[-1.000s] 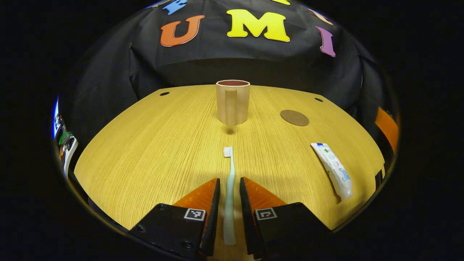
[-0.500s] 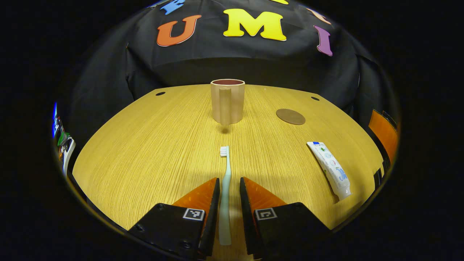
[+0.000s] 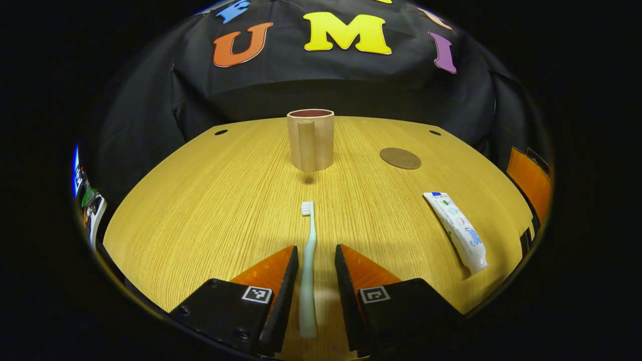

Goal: Put the toothbrush and toothpaste on the desktop into the cup, then pick up the cup and place it on the coaster on the desktop.

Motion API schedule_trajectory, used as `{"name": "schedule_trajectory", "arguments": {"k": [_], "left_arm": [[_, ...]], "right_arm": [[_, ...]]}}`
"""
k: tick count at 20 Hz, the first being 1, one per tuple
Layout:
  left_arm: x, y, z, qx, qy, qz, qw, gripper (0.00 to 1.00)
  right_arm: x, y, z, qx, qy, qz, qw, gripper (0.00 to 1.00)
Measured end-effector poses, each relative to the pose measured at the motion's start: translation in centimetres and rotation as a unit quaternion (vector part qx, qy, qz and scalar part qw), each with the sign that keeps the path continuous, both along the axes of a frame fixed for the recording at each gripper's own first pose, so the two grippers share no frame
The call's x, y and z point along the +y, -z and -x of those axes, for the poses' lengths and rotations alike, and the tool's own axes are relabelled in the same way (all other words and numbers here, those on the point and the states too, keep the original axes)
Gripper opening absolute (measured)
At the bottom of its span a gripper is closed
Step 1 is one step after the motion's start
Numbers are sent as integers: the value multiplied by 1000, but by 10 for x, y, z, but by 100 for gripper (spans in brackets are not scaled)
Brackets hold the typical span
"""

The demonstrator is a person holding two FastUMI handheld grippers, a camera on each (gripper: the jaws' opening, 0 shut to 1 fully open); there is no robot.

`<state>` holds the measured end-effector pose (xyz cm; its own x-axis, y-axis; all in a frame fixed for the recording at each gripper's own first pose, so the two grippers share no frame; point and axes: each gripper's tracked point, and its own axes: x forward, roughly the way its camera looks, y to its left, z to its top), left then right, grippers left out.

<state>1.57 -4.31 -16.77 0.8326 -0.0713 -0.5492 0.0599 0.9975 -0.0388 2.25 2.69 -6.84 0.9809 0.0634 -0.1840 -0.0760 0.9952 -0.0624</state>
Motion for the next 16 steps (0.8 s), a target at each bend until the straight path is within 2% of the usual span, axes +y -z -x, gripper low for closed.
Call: {"name": "schedule_trajectory", "arguments": {"k": [1,2,3,5,6,9,10,12,16], "left_arm": [[1,0,0,2,0,2,1000,50],[1,0,0,4,0,6,1000,58],[1,0,-1,5,-1,6,1000,50],[7,0,-4,2,-11,6,1000,48],[8,0,-5,-1,-11,4,1000,39],[10,-1,-13,-14,-6,4,1000,25],[10,-1,-14,-16,-3,3,1000,18],[8,0,-15,-17,2,4,1000,12],[8,-2,-14,-23,15,3,1000,9]], "right_arm": [[-2,5,-5,7,1,3,1000,97],[-5,8,-9,14,4,3,1000,95],[-9,7,-15,17,7,0,1000,95],[-10,7,-24,23,6,-7,1000,95],[-9,8,-28,27,5,-9,1000,95],[-4,17,-31,44,-1,-15,999,95],[-2,19,-31,48,-2,-16,999,95],[-1,19,-29,48,-3,-14,999,95],[-4,16,-27,42,5,-14,999,98]]}}
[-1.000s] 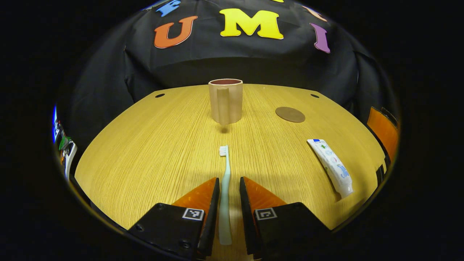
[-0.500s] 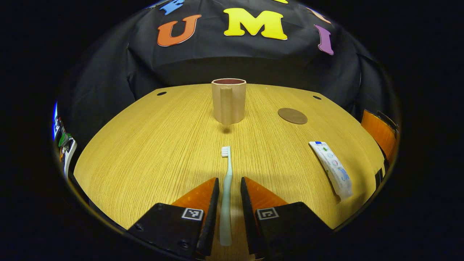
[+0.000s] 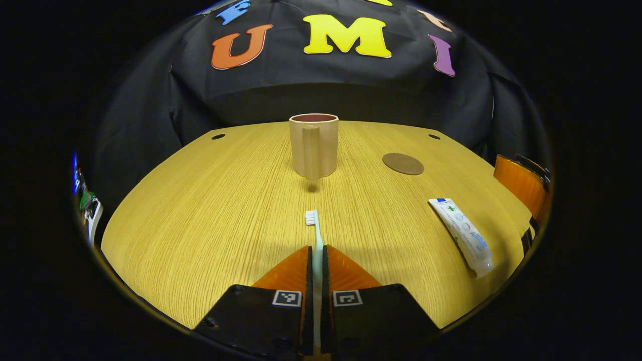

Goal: Put the toothbrush and toothpaste on the desktop into the cup, then pick up the cup and place it on the coaster on the desktop.

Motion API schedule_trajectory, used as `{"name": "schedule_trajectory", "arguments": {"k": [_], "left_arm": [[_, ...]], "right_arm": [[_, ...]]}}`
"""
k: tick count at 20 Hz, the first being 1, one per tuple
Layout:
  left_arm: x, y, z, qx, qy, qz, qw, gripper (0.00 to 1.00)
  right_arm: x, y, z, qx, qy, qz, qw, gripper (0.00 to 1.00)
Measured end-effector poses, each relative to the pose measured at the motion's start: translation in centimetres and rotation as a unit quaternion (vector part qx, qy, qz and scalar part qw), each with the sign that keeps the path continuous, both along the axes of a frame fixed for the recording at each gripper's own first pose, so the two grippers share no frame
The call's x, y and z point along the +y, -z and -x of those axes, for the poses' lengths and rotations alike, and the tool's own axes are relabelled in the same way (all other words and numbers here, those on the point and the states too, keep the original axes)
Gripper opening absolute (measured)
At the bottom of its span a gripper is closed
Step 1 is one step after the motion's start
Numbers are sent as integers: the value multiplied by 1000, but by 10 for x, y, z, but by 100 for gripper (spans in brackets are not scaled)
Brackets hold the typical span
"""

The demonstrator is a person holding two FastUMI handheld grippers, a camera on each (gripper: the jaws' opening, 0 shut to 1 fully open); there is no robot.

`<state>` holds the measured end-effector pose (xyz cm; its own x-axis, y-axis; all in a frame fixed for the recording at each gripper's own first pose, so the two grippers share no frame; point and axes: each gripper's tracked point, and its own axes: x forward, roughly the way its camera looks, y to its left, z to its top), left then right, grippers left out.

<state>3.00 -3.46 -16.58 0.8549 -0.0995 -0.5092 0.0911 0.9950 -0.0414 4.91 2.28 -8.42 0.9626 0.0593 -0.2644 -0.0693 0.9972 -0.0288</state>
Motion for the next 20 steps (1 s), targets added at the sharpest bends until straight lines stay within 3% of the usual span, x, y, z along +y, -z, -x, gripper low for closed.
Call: {"name": "schedule_trajectory", "arguments": {"k": [4,12,15,18,20], "left_arm": [[2,-27,1,-63,1,4,998,7],[19,-71,10,-120,-16,21,992,7],[21,-79,13,-129,-18,23,991,7],[20,-87,15,-138,-17,26,990,7],[21,-93,14,-146,-17,23,989,7]], "right_arm": [[4,20,-2,36,4,-5,999,97],[35,82,12,146,-4,-15,989,93],[35,93,14,169,3,-19,985,80],[36,104,19,191,4,-22,981,75],[40,106,21,200,-4,-35,979,64]]}}
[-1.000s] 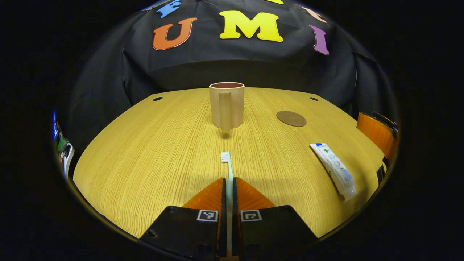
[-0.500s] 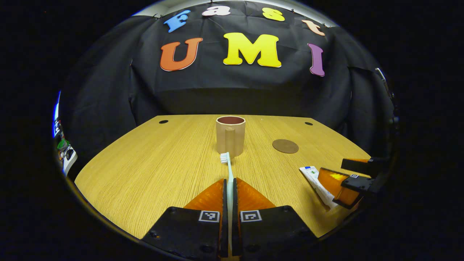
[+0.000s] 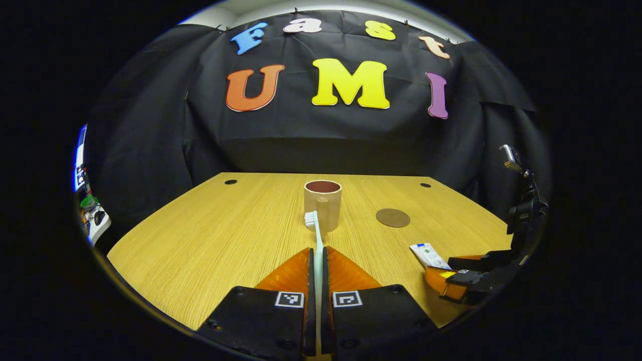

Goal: Put the toothbrush and toothpaste on the desktop into the cup, then pick up the cup and place it on the coaster on the desktop.

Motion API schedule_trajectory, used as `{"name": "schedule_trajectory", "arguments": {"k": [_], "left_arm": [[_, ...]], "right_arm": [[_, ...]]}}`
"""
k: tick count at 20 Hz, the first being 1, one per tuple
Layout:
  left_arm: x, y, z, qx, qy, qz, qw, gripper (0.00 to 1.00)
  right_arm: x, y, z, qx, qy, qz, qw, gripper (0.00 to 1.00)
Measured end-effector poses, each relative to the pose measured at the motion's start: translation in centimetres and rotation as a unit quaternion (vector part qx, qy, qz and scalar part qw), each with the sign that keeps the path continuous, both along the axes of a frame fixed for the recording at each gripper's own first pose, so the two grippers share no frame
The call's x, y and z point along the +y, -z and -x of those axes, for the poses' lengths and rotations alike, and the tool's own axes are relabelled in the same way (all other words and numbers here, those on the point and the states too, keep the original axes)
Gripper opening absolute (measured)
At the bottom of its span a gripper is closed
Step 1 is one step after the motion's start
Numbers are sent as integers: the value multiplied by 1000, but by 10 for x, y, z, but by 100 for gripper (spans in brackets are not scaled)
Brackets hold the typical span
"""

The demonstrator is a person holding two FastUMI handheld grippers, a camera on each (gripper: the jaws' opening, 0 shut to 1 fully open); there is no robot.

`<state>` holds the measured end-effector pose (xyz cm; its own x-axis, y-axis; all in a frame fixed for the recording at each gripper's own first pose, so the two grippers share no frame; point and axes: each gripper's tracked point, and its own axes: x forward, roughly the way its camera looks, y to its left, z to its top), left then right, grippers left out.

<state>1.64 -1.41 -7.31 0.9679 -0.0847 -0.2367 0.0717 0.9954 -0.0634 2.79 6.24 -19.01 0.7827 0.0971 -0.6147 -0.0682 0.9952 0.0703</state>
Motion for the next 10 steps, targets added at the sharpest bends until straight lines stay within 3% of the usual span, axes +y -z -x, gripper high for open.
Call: {"name": "schedule_trajectory", "arguments": {"k": [1,3,5,10], "left_arm": [[-1,-6,-2,-4,0,1,1000,7],[-3,-18,-7,-12,-2,8,1000,7],[1,-29,-15,-22,-3,7,1000,7],[9,-54,-42,-42,-6,10,999,7]], "right_arm": [[0,0,2,5,2,-6,1000,52],[-2,0,1,7,-1,-2,1000,41],[-2,-1,1,4,0,-5,1000,36],[-1,-19,-5,-43,-20,3,999,36]]}}
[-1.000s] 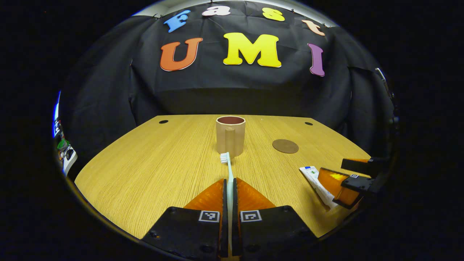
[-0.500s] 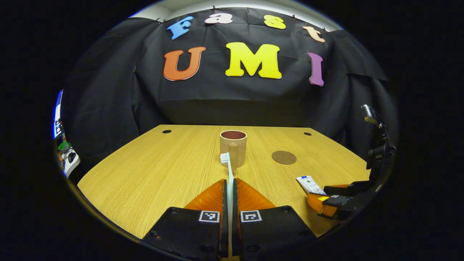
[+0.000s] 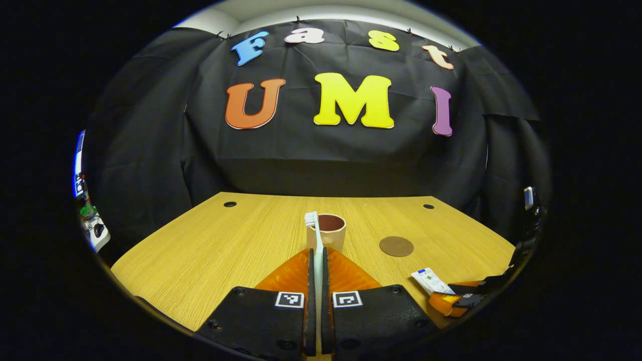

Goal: Put the toothbrush and toothpaste on the desktop into the cup, then pick up the cup and place it on the coaster on the desktop.

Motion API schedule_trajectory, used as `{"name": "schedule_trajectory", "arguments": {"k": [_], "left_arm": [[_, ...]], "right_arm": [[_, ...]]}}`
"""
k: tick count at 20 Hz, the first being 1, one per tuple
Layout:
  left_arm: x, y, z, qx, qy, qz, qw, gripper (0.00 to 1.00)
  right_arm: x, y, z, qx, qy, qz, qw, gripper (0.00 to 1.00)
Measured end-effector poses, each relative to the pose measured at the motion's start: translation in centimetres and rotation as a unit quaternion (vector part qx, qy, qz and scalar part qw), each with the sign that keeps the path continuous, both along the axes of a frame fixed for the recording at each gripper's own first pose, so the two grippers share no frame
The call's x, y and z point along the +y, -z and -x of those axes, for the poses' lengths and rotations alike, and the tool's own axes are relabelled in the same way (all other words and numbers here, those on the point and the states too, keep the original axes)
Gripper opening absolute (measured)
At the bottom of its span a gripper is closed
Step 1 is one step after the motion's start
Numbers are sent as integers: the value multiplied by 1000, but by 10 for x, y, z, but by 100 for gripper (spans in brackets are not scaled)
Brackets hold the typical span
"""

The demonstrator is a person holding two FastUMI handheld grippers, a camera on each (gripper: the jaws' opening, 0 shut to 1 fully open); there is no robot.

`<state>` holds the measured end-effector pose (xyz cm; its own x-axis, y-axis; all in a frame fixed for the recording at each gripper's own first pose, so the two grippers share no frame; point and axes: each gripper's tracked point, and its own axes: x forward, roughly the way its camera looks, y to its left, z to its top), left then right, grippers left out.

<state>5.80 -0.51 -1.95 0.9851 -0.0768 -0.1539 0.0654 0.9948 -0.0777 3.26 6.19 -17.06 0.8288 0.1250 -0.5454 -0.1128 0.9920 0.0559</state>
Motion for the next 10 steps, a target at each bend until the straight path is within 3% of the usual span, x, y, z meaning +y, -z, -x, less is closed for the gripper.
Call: {"name": "schedule_trajectory", "arguments": {"k": [10], "left_arm": [[-6,-57,-124,-42,12,18,999,7]], "right_arm": [[13,-60,-16,-92,-33,-32,995,34]]}}
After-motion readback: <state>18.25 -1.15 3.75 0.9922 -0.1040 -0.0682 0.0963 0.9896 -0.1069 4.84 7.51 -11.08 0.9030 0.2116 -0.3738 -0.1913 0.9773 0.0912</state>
